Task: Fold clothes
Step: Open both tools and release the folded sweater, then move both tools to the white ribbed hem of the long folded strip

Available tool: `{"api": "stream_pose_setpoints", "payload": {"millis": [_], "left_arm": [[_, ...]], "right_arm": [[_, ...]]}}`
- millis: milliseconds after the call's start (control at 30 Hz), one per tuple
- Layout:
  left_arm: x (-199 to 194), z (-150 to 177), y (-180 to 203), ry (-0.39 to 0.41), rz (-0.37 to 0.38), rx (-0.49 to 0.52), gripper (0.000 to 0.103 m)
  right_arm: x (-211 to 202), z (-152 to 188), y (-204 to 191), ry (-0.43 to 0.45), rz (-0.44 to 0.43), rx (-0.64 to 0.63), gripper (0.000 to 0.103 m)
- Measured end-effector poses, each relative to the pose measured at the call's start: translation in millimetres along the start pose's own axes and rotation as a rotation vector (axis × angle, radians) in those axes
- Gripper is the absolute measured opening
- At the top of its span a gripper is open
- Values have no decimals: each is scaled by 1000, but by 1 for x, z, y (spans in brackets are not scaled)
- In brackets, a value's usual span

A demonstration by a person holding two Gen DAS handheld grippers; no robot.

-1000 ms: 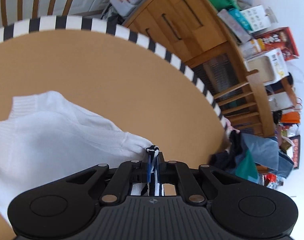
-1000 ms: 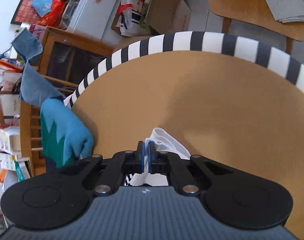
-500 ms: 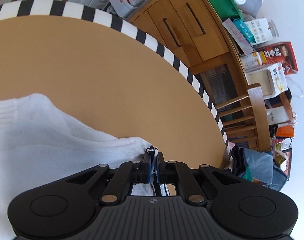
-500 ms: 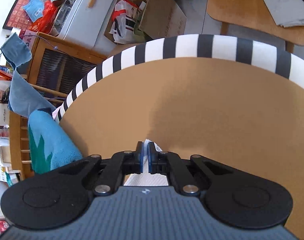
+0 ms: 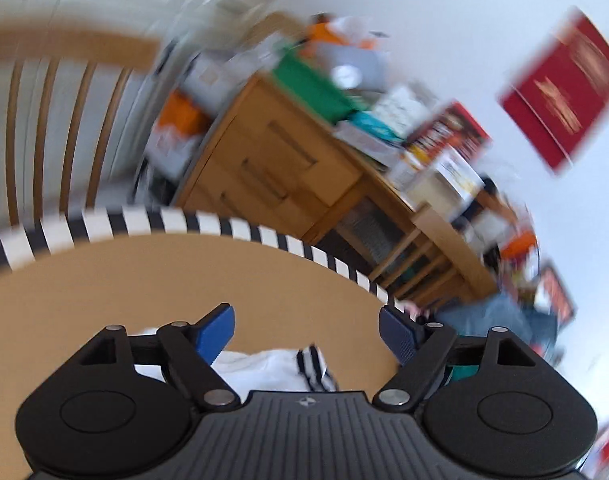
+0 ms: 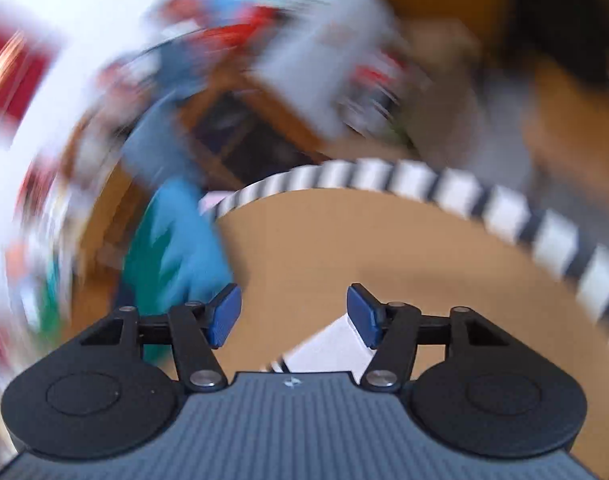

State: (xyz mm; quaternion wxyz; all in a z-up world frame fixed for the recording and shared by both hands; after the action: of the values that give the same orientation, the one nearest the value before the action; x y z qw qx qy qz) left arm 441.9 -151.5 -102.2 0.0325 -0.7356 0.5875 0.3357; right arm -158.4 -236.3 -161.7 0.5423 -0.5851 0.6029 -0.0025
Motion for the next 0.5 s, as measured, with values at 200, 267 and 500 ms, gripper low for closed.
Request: {"api": "stream_pose_setpoints", "payload": {"millis": [200,267,500], "left_arm": [[-39,93,90,-59,57,369,81],[-39,120,114,-116,66,419,75],[-48,185,153,-194,24,449,67]], "right_arm": [[-21,93,-34,76,-55,-622,56],[-25,112,-38,59,-80,-730,55],[-30,136,-43,-7,-93,-943,53]]}}
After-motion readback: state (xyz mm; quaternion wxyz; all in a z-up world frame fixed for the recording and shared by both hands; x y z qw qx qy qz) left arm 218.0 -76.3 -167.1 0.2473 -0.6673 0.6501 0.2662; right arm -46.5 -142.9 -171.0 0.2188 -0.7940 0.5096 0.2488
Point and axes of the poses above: each gripper's, at about its wrist camera, not at the fingertips, and x roughly the way its jaws point, y to its right, z to its underside, the point moved 1 cm from there along x, roughly the way its jaws point, and after that the axes turned 9 degrees about x, right-handed, at the moved point
